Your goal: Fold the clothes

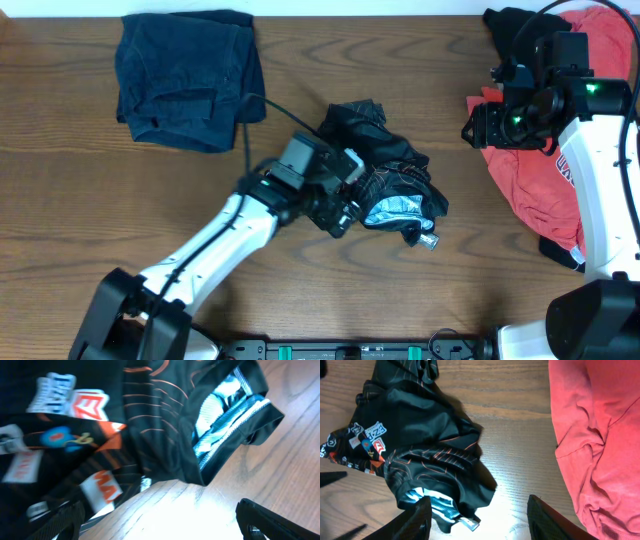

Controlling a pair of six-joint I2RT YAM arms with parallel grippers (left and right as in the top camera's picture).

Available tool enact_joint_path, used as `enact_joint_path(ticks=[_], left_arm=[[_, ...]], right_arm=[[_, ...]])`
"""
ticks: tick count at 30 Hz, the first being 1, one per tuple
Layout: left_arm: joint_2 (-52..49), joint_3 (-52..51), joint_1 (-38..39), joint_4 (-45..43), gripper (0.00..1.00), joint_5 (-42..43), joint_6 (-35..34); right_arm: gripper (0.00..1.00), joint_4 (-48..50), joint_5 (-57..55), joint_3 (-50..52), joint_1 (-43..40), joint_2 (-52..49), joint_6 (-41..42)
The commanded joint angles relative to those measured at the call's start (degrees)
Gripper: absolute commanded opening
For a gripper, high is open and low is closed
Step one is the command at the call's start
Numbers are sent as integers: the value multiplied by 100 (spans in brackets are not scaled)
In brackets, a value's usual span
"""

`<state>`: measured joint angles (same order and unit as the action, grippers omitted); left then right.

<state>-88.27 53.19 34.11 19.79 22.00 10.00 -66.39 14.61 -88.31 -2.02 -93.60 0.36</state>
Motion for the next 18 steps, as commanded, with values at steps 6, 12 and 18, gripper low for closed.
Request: enact_joint_path(ticks=[6, 12, 18], left_arm=[[-533, 116, 850, -568, 98, -1884, -1082], [-885, 116, 970, -933, 98, -2127, -1606], [-1108, 116, 970, -1045, 98, -2168, -1707]], right_arm=[[57, 17, 66, 79, -44, 59, -66], [55, 20, 66, 79, -44, 59, -66], [52, 31, 63, 79, -44, 59, -66]])
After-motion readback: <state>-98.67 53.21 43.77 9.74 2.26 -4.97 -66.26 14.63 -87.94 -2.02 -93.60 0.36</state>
